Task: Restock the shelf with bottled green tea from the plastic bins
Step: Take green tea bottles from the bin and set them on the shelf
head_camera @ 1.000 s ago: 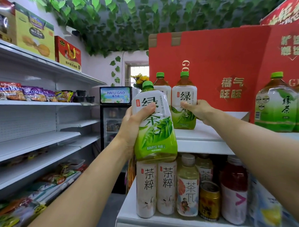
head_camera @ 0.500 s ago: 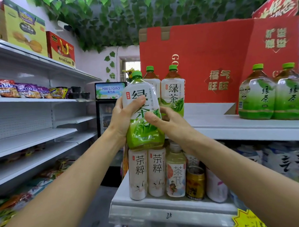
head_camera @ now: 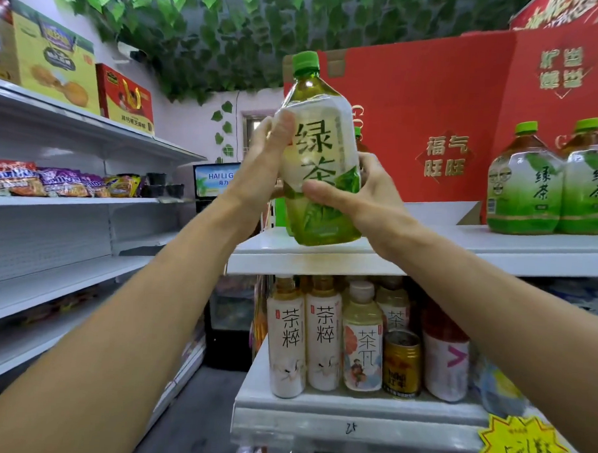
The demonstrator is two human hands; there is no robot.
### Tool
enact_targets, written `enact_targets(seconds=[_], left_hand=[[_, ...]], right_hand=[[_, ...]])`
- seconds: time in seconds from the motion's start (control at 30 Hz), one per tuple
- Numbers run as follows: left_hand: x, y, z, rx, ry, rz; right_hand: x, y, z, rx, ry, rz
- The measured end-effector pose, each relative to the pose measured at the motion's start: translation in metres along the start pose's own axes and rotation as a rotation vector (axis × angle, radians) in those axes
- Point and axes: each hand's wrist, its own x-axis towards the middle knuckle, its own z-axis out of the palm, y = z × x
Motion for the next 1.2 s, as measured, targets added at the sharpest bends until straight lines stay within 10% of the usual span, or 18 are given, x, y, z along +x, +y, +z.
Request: enact_targets(seconds=[0.33, 1.2], left_hand=[[0.008, -0.059, -0.002, -0.025, 0.095, -0.267], [0.020, -0.090, -0.004, -0.102, 0.234, -0.297]], right_hand=[[0.016, 0.045, -0.010, 0.002, 0.097, 0.165], [0.047, 0.064, 0.033, -0.289, -0.200, 0.202]])
